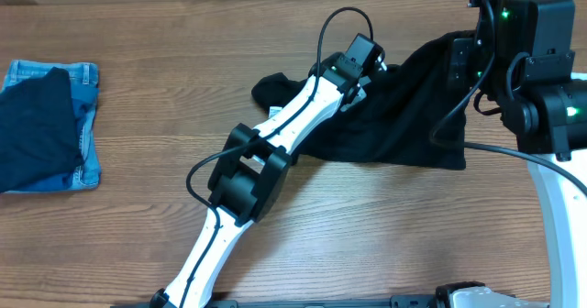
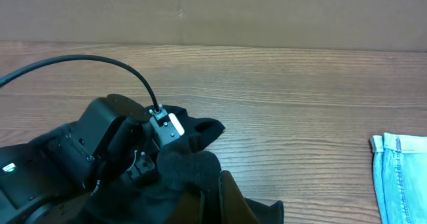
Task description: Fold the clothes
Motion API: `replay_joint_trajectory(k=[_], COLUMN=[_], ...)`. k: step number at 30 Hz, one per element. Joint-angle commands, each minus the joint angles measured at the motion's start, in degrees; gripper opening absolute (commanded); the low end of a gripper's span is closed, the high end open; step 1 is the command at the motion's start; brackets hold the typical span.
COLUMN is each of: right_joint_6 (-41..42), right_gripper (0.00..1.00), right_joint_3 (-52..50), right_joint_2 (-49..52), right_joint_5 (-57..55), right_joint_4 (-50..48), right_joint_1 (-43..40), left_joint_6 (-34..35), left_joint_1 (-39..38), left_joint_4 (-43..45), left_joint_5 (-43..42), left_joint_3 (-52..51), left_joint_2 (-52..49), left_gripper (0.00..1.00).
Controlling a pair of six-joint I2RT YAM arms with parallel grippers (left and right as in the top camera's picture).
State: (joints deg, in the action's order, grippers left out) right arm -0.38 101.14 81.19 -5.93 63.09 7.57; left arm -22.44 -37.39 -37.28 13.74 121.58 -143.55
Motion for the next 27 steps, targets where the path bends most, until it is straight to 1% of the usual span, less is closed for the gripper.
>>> replay_joint_trajectory(k=[1, 7, 10, 12, 14, 16, 18, 20, 21, 23, 25, 27], right_joint_6=[0.2, 0.2, 0.2, 0.2, 0.2, 0.2, 0.2, 0.2, 0.2, 0.2, 0.2, 0.2], right_gripper=[0.04, 0.04, 0.04, 0.04, 0.04, 0.04, 0.04, 0.04, 0.04, 0.04, 0.04, 0.04], right_joint_3=[1.7, 1.7, 1.7, 1.7, 1.7, 1.7, 1.7, 1.7, 1.7, 1.7, 1.7, 1.7], right_joint_2=[0.0, 0.0, 0.0, 0.0, 0.0, 0.1, 0.3, 0.7, 1.0, 1.4, 1.5, 1.5], right_joint_5=[0.2, 0.2, 0.2, 0.2, 0.2, 0.2, 0.2, 0.2, 0.2, 0.2, 0.0, -0.1], right_joint_4=[-0.4, -0.4, -0.4, -0.4, -0.4, -0.4, -0.4, -0.4, -0.4, -0.4, -0.4, -0.6], right_joint_1=[-0.2, -0.2, -0.2, -0.2, -0.2, -0.2, -0.2, -0.2, -0.2, -0.2, -0.2, -0.3], left_joint_6=[1.2, 1.2, 1.2, 1.3, 1.9, 1.9, 1.9, 2.5, 3.7, 3.8, 3.9, 6.2], left_joint_1=[0.7, 1.9, 1.9, 1.8, 1.8, 1.8, 1.9, 1.9, 1.9, 2.3, 3.5, 6.1], left_joint_4=[0.0, 0.1, 0.3, 0.3, 0.3, 0.2, 0.2, -0.2, -0.6, -2.6, -4.2, -6.7], left_joint_5=[0.2, 0.5, 1.8, 1.8, 1.8, 1.9, 1.9, 2.1, 3.0, 3.2, 3.4, 3.4], left_joint_3=[-0.5, -0.5, -0.5, -0.5, -0.4, -0.2, -0.1, 0.2, 0.5, 1.8, 2.4, 2.4], left_joint_2=[-2.1, -2.1, -2.1, -2.1, -2.1, -2.0, -1.8, -1.0, 0.1, 3.3, 7.8, 13.0], left_gripper=[0.45, 0.45, 0.42, 0.38, 0.31, 0.14, 0.04, 0.04, 0.04, 0.04, 0.04, 0.04])
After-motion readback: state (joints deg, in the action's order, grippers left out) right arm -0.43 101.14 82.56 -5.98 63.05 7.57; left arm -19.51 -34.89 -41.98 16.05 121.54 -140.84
